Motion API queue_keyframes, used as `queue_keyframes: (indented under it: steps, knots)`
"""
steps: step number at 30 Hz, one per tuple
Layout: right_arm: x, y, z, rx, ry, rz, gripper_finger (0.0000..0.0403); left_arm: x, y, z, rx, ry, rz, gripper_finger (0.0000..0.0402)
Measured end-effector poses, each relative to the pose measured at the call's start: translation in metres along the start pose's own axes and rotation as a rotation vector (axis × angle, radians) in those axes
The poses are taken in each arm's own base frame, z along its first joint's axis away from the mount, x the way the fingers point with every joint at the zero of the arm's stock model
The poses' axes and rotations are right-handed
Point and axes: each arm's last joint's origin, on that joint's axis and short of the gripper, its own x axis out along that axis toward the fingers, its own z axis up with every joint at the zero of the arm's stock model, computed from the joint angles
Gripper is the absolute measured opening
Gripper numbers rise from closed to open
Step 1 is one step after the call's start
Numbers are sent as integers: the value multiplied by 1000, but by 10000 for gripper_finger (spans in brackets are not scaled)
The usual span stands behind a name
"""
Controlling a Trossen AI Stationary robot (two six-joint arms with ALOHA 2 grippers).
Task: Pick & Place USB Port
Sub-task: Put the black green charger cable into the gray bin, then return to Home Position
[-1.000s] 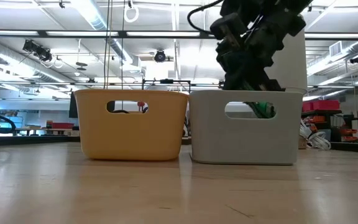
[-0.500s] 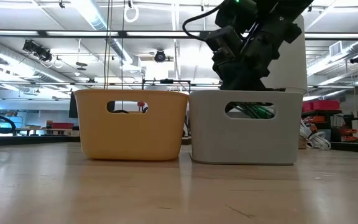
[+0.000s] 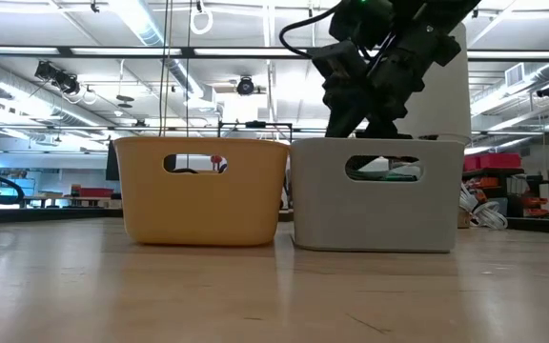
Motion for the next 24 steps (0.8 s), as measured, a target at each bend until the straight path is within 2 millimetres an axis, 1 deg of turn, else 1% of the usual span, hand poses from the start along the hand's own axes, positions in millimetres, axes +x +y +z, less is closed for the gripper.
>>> queue_keyframes:
  steps: [6,11,15,21,24]
  knots:
    - [0,0,0,-9,7,8,223,0,0,1,0,-5,-1,28]
    - [0,3,2,-29,-8,42,250,0,0,1,1,-5,-1,28]
    - [-1,5,5,-44,-28,74,256,0,0,0,2,-5,-1,28]
    - [-2,-6,11,-43,-11,18,249,0,0,0,3,-5,-1,28]
    - [-7,-10,18,-41,-13,38,245,0,0,0,3,-5,-1,28]
